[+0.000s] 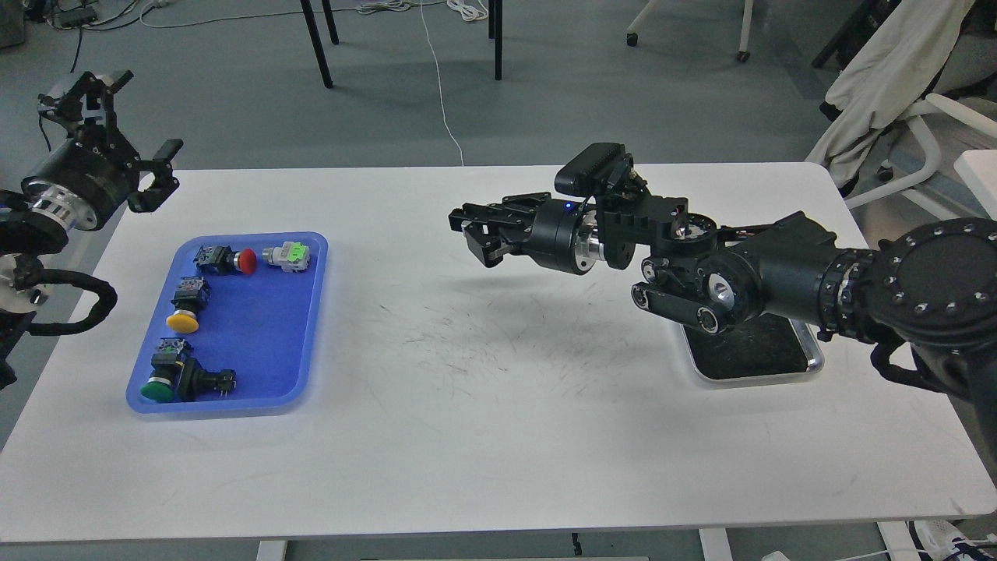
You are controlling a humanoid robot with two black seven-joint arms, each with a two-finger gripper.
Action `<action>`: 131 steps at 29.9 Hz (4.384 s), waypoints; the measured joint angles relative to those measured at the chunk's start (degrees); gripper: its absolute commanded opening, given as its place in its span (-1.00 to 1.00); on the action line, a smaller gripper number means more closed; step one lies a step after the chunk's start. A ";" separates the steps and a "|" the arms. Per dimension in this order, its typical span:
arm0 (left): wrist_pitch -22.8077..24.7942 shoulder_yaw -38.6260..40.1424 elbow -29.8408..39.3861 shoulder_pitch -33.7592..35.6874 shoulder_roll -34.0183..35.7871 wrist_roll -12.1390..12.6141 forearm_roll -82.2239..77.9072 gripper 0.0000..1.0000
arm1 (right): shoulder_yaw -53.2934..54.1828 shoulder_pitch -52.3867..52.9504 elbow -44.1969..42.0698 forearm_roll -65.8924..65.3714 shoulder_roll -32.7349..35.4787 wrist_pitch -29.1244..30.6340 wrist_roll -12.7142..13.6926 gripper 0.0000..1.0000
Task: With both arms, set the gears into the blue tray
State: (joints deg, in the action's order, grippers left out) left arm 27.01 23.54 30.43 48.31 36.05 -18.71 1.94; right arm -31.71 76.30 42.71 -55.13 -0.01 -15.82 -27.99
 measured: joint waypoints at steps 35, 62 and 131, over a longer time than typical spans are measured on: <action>-0.15 -0.09 4.06 -0.04 5.65 0.08 -0.08 0.97 | 1.04 -10.20 3.17 -19.58 0.01 -3.69 -0.01 -0.98; -0.55 -0.08 6.84 -0.32 8.25 -0.01 -0.10 0.98 | 0.68 -12.94 0.92 -22.65 0.01 -3.53 -0.01 -0.92; -6.54 -10.84 40.81 0.09 22.74 1.08 -26.92 0.97 | 28.85 -11.21 -5.53 41.75 22.97 -2.52 0.00 0.87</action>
State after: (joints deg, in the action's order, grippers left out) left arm 20.47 12.70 71.24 48.40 58.79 -17.63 -24.98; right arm -2.86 65.10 37.18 -13.39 22.96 -18.34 -27.99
